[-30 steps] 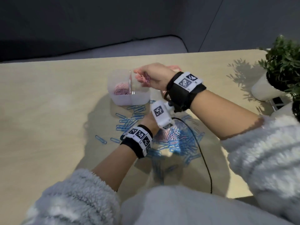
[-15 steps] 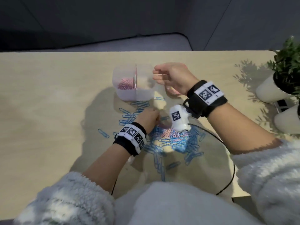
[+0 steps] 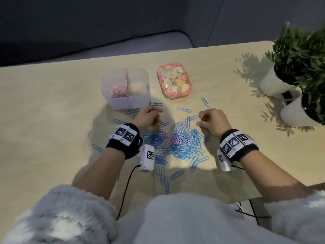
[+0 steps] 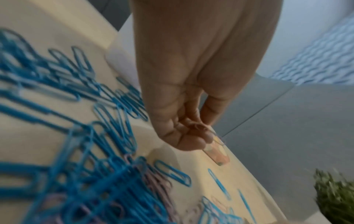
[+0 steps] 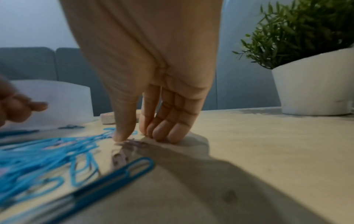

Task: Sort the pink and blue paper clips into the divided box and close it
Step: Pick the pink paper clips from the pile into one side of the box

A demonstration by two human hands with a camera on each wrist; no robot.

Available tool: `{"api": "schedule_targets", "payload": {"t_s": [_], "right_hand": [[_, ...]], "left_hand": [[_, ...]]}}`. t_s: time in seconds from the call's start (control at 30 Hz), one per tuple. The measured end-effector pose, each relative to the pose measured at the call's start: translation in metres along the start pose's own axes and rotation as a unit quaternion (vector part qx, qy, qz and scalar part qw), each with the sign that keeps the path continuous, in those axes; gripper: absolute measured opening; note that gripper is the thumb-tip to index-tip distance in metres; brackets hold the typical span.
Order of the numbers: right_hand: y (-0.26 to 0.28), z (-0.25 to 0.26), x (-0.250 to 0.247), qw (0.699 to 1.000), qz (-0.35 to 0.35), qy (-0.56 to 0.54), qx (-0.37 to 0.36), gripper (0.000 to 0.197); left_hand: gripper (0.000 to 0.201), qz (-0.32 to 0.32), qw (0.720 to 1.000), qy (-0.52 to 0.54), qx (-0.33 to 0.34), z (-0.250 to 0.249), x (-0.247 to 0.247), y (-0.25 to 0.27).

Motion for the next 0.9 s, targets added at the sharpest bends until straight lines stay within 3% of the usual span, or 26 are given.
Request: {"api": "schedule_targets", "payload": {"t_s": [0.07,0.13,0.23,0.3,0.37,0.47,0.57,0.7,0.73,0.8,0.9], "right_hand": [[0.001,0.001,0.005,1.000,-0.008,0.024,-0.010,0.017],[0.001,0.000,0.011,0.999,-0.006,0.033,-0.027,0.005],[0.002,-0.001,0.017,0.997,0.009,0.056,-0.055,0.022],[0.004,0.000,0.017,0.994,0.020,0.082,-0.073,0.024],[0.004,-0.004,0.016,0.995,0.016,0.066,-0.074,0.023],[0.007,-0.011,0.002,0.983,-0.028,-0.178,-0.031,0.020],[0.012,-0.022,-0.007,0.913,-0.037,-0.405,0.030,0.021],[0.013,-0.036,-0.007,0.866,-0.002,-0.495,0.076,0.026],[0.013,-0.038,-0.004,0.873,0.000,-0.482,0.079,0.028],[0.017,-0.035,0.001,0.915,0.014,-0.398,0.060,0.029],[0.019,-0.028,0.010,0.980,0.033,-0.194,0.011,0.020]], "left_hand": [[0.024,0.010,0.999,0.028,-0.027,0.002,0.009,-0.005],[0.025,0.027,0.999,-0.018,-0.028,0.003,0.018,-0.012],[0.022,0.048,0.995,-0.088,-0.021,-0.002,0.031,-0.020],[0.016,0.043,0.980,-0.197,0.002,-0.011,0.041,-0.022],[0.007,0.033,0.941,-0.337,0.032,-0.018,0.050,-0.026],[0.015,0.045,0.885,-0.462,0.035,-0.018,0.058,-0.032],[0.015,0.054,0.853,-0.517,0.052,-0.016,0.066,-0.033],[0.016,0.060,0.824,-0.560,0.055,-0.013,0.070,-0.035],[0.017,0.059,0.826,-0.558,0.052,-0.013,0.069,-0.035],[0.018,0.053,0.839,-0.540,0.047,-0.012,0.065,-0.035],[0.017,0.023,0.884,-0.464,0.052,-0.011,0.053,-0.030]]}}
Point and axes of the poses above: each hand's wrist, its own y-axis away from the middle knuckle, its own x-axis out of the palm, z = x × y, the point moved 3 cm from there along -y, towards the middle knuckle, and after that the axes turned 10 degrees about z, right-handed, at the moved point
